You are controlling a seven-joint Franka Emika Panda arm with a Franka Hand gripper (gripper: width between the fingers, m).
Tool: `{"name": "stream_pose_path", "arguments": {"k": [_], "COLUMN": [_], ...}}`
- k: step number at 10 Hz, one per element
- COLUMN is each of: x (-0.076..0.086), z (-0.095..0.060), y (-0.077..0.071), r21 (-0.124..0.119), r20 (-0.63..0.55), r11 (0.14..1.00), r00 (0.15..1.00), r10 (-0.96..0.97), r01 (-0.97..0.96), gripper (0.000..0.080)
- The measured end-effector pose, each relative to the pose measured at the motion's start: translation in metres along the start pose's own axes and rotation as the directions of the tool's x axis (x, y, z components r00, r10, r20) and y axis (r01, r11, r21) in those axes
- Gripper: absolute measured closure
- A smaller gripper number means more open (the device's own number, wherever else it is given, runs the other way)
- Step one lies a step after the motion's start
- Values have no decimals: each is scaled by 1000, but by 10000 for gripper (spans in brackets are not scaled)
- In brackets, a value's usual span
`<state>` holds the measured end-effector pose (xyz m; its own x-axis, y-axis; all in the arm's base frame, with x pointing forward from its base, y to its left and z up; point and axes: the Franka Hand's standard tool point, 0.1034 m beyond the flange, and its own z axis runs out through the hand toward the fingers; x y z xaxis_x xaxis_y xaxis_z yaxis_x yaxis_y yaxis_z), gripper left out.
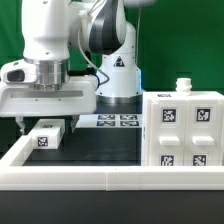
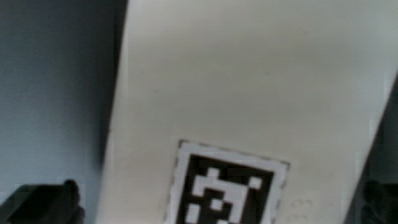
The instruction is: Assemble cabinet
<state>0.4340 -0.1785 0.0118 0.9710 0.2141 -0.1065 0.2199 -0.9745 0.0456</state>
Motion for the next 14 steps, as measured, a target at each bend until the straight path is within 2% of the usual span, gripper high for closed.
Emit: {"name": "stream_pose_path", "arguments": {"k": [1, 2, 3, 9, 10, 12, 14], "x": [0, 0, 0, 2, 7, 12, 25], "z": [0, 0, 0, -3, -22, -60, -103], "y": [0, 0, 0, -3, -14, -36, -66], "r21": [0, 0, 0, 0, -3, 18, 34], "r20": [0, 0, 0, -2, -29, -51, -85], "r11": [1000, 1000, 1000, 1000, 1000, 999, 999], "r00": [1000, 1000, 1000, 1000, 999, 998, 996], "r10": [-1, -1, -1, -6, -23, -34, 5], "r01": [1, 1, 1, 6, 23, 35, -2], "gripper": [116, 116, 239, 239, 238, 238, 237]}}
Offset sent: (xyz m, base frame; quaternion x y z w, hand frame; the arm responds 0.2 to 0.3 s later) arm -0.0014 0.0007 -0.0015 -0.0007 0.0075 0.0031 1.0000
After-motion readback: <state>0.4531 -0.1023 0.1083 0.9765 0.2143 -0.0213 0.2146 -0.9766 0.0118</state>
